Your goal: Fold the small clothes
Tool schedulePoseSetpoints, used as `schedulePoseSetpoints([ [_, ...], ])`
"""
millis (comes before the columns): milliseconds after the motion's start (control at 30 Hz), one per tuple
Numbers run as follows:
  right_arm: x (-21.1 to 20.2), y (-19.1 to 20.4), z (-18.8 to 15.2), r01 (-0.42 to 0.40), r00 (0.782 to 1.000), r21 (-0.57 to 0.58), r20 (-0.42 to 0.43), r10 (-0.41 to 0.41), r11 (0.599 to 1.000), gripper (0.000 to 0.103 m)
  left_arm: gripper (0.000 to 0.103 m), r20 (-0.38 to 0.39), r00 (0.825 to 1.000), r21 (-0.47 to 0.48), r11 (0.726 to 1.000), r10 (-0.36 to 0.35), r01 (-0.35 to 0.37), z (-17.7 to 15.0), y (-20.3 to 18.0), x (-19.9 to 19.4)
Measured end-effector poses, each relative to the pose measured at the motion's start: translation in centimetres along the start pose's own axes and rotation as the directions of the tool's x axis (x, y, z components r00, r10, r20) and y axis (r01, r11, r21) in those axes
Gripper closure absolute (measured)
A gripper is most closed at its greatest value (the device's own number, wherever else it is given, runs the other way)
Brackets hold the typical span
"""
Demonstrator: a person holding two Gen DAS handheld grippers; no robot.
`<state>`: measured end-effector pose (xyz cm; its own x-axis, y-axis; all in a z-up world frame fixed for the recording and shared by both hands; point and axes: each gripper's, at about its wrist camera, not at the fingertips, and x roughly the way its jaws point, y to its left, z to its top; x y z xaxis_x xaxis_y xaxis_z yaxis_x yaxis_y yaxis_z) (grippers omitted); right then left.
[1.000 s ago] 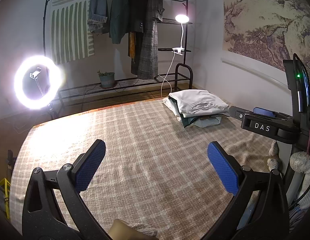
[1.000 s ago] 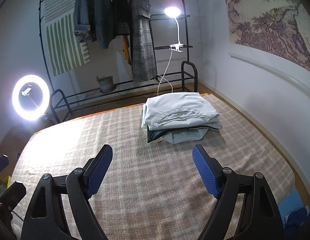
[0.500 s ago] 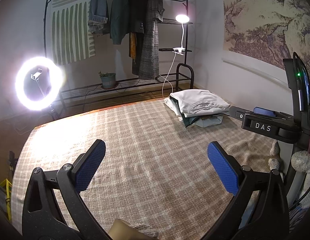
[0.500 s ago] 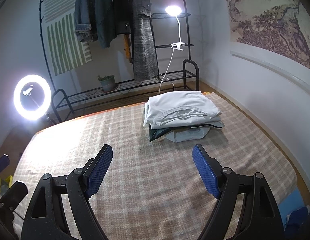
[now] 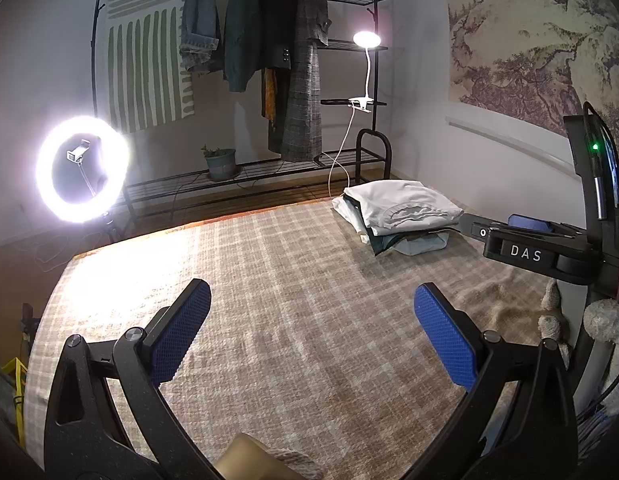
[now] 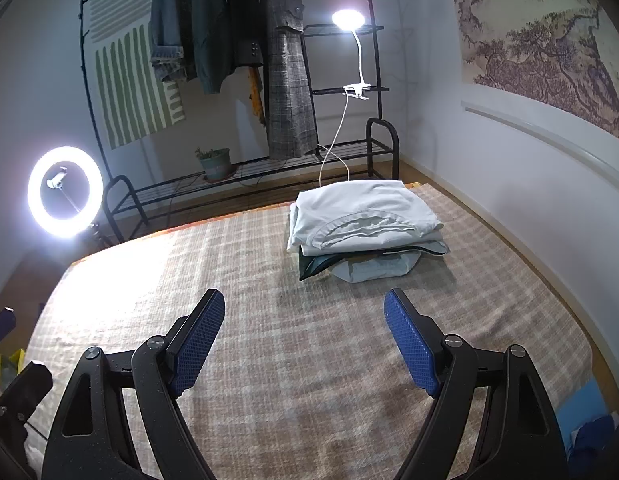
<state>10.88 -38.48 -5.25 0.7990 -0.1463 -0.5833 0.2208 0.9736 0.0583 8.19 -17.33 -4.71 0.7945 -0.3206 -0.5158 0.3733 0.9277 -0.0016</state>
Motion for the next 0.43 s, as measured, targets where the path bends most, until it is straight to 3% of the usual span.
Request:
schedulePoseSetpoints([
  [433,0.59,-0.25,0.15,-0.015,1.000,-0.005,-0.013,0.015,1.000,0.021,0.000,0.016,1.000,-0.012,1.000,0.011,-0.011,-0.22,0.45,-0.17],
])
